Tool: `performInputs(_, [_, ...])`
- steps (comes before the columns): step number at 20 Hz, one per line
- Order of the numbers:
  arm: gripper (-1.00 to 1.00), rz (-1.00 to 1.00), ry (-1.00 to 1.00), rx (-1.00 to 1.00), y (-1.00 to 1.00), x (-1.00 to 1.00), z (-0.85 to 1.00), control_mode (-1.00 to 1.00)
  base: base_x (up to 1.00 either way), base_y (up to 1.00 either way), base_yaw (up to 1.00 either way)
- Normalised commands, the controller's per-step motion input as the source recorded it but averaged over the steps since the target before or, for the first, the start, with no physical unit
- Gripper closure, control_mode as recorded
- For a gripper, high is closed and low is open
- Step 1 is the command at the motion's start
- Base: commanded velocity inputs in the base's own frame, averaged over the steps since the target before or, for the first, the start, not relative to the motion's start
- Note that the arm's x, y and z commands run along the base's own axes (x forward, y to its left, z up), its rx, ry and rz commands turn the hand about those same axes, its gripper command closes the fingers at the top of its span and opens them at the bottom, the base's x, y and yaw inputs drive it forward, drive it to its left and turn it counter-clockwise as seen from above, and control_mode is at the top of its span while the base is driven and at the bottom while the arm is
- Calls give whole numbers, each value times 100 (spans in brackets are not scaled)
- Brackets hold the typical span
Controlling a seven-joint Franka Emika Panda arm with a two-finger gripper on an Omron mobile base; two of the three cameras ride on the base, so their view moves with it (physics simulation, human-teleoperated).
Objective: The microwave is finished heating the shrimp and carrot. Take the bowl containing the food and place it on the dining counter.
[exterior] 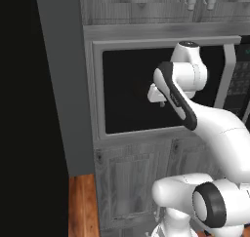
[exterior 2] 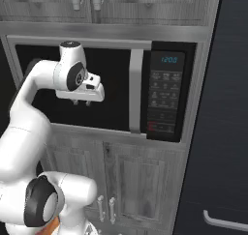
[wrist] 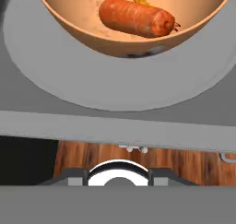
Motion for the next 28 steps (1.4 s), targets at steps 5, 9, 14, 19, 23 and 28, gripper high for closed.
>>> performInputs(5, [-100, 0, -21, 0, 0, -64, 0, -100, 0, 0, 0])
performInputs(9, [-100, 0, -37, 0, 0, -100, -1, -100, 0, 0, 0])
performInputs(14, [-100, 0, -20, 0, 0, -57, 0, -100, 0, 0, 0])
performInputs(19, [-100, 0, -1, 0, 0, -7, 0, -100, 0, 0, 0])
performInputs(23, [-100, 0, 0, 0, 0, 0, 0, 100, -44, -11, 0])
performInputs(28, [-100, 0, 0, 0, 0, 0, 0, 100, -44, -27, 0])
